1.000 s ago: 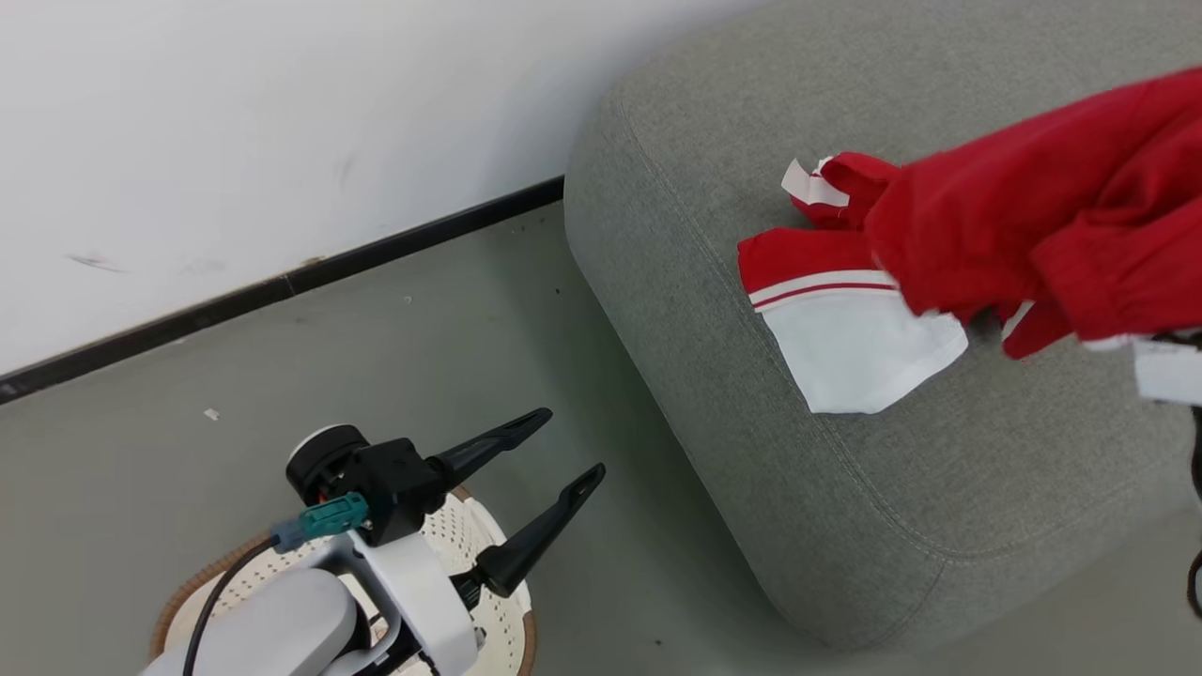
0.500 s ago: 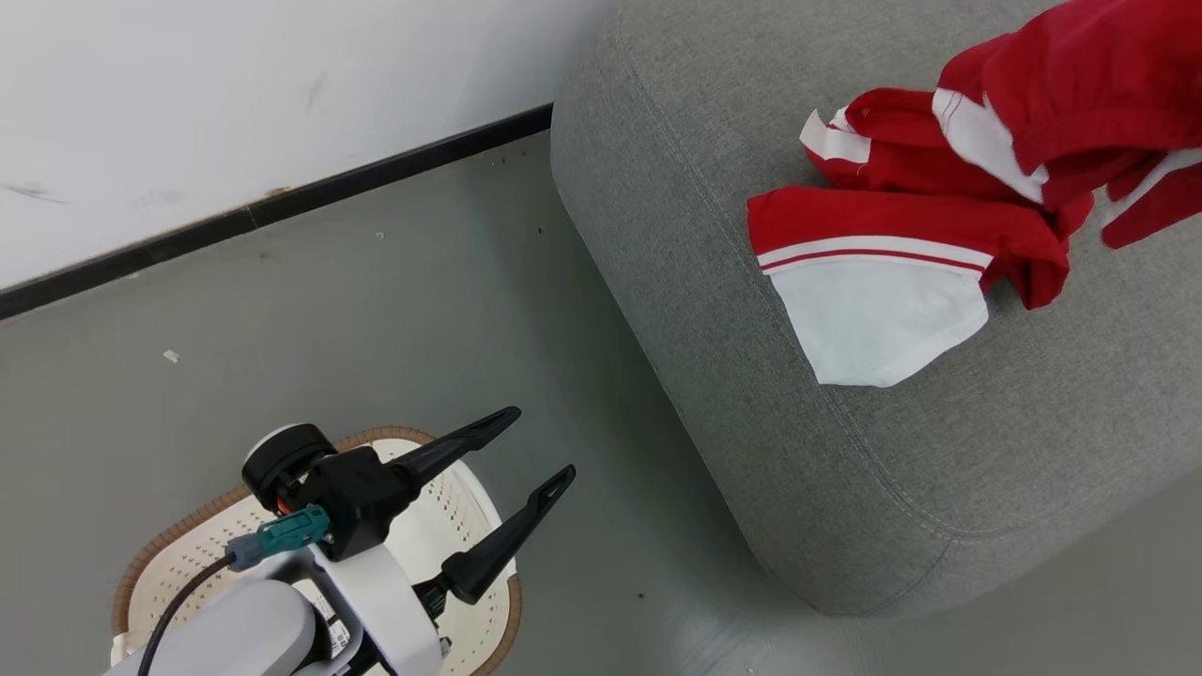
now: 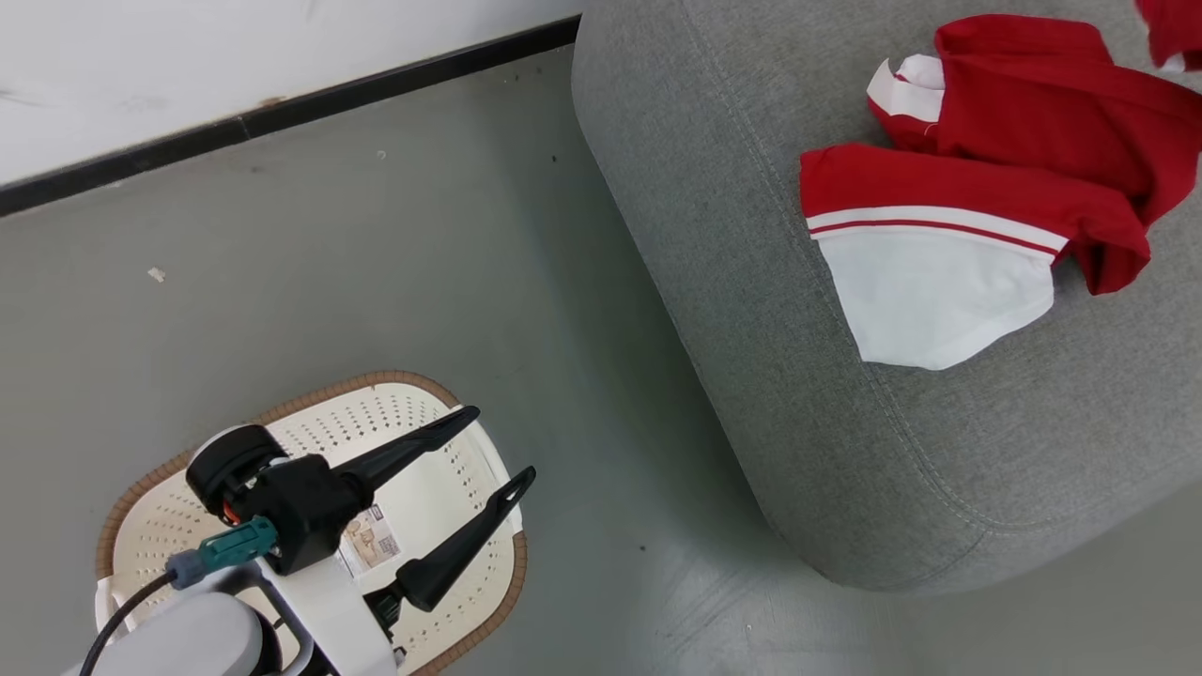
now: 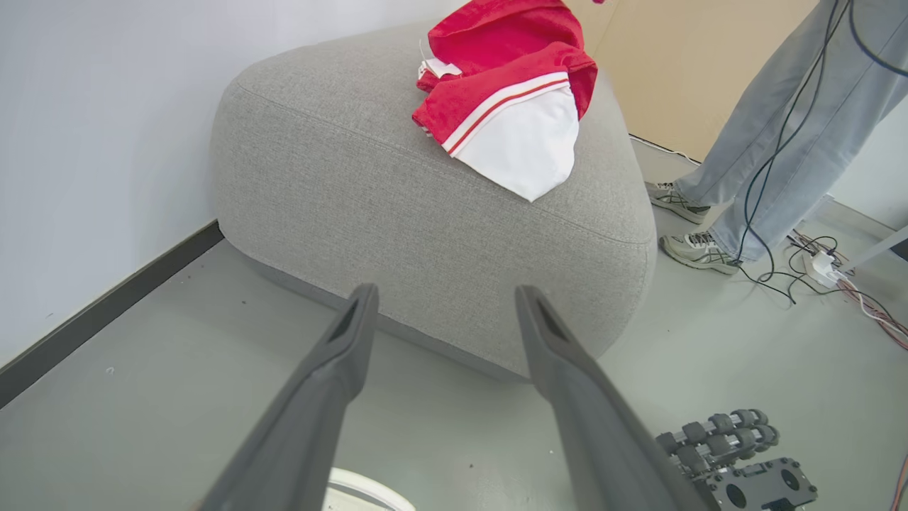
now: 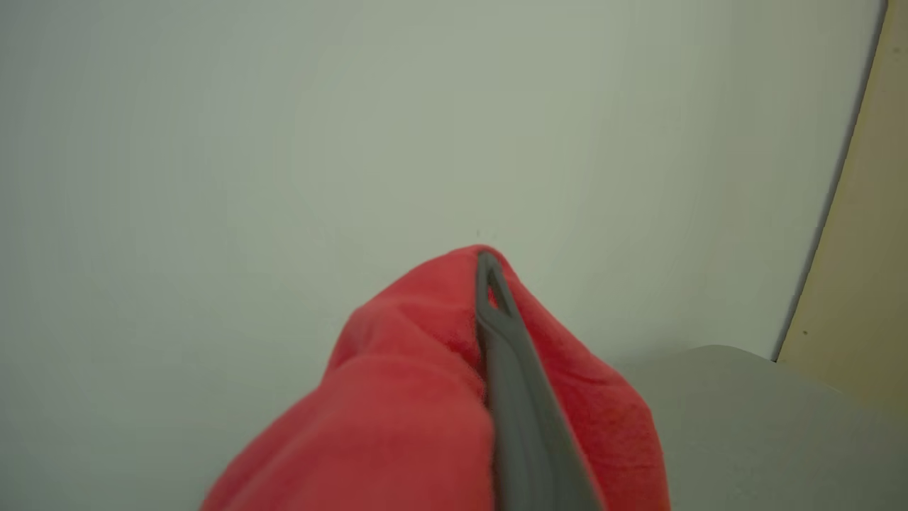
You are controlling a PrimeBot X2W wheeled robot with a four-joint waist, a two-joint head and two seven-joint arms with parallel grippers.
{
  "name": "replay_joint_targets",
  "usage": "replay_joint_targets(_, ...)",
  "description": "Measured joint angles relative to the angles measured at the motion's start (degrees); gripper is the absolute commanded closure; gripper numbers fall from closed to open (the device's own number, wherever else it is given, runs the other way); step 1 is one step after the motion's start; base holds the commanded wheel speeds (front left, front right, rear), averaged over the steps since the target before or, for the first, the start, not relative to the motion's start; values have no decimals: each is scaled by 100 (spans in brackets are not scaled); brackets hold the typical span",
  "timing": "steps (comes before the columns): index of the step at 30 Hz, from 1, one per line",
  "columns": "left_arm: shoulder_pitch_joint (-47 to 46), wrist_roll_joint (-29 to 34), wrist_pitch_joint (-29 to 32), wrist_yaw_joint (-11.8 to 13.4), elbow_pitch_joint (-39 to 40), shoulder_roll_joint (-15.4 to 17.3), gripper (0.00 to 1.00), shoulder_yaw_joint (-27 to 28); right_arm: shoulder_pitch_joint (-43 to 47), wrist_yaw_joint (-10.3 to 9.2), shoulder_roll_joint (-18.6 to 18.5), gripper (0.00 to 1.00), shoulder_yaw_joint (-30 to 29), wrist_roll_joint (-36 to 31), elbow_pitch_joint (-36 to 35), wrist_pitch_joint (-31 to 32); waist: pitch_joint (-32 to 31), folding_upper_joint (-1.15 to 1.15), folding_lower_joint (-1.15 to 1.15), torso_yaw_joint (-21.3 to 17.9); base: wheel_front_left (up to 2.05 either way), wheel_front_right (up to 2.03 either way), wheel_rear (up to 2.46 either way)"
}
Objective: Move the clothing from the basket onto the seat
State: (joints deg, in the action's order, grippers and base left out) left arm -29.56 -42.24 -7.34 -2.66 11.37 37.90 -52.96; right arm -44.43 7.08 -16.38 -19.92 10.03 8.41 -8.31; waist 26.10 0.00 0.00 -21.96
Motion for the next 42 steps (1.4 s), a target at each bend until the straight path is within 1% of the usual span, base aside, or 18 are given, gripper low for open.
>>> replay_joint_targets(4, 43, 1, 3, 1, 133, 133, 0, 62, 265, 0, 113, 100, 234, -205, 483, 115, 183, 0, 0, 59, 0, 0, 0)
replay_joint_targets(7, 44, 1, 2, 1, 230, 234, 0, 143, 590, 0, 259, 100, 283, -265, 772, 125, 312, 0, 0, 101, 0, 0, 0)
replay_joint_targets(13, 41, 1, -4, 1, 372, 403, 0, 255, 883, 0, 388, 100, 302, -377, 1074, 123, 532, 0, 0, 165, 0, 0, 0)
replay_joint_targets(16, 31, 15, -4, 0, 447, 436, 0, 281, 1045, 0, 420, 100, 470, -491, 1181, 119, 626, 0, 0, 182, 0, 0, 0)
replay_joint_targets(17, 24, 19, -4, -1, 468, 453, 0, 292, 1084, 0, 447, 97, 504, -530, 1228, 118, 655, 0, 0, 186, 0, 0, 0)
replay_joint_targets(18, 17, 19, -4, -1, 488, 472, 0, 304, 1126, 0, 481, 85, 533, -547, 1260, 118, 683, 0, 0, 188, 0, 0, 0)
replay_joint_targets(19, 4, 19, -5, -1, 508, 502, 0, 315, 1152, 0, 520, 76, 552, -554, 1298, 118, 710, 0, 0, 189, 0, 0, 0)
replay_joint_targets(20, -11, 26, -34, -3, 510, 528, 0, 332, 1162, 0, 557, 71, 572, -560, 1345, 111, 734, 0, 0, 189, 0, 0, 0)
replay_joint_targets(21, -27, 45, -37, -3, 505, 545, 0, 346, 1161, 0, 598, 71, 576, -565, 1396, 102, 743, 0, 0, 183, 0, 0, 0)
replay_joint_targets(23, -36, 53, -66, -9, 506, 565, 0, 374, 1163, 0, 634, 22, 586, -575, 1444, 100, 741, 0, 0, 170, 0, 0, 0)
replay_joint_targets(24, -36, 53, -85, -10, 505, 571, 0, 382, 1163, 0, 624, 2, 590, -588, 1449, 101, 737, 0, 0, 164, 0, 0, 0)
replay_joint_targets(25, -36, 53, -90, -10, 506, 571, 0, 390, 1163, 0, 609, 0, 593, -593, 1467, 110, 731, 0, 0, 157, 0, 0, 0)
replay_joint_targets(28, -37, 53, -138, -10, 502, 572, 0, 414, 1164, 0, 577, 0, 658, -509, 1527, 235, 703, 0, 0, 139, 0, 0, 0)
replay_joint_targets(33, -40, 53, -229, -30, 452, 571, 0, 445, 1176, 0, 391, 0, 1044, -230, 1550, 560, 625, 0, 0, 111, 0, 0, 0)
replay_joint_targets(37, -40, 49, -281, -30, 386, 571, 0, 478, 1313, 0, 269, 0, 1306, -19, 1388, 767, 537, 0, 0, 88, 0, 0, 0)
replay_joint_targets(42, -38, 11, -339, -31, 272, 570, 0, 521, 1498, 0, 27, 0, 1630, 487, 1178, 950, 404, 0, 0, 59, 0, 0, 0)
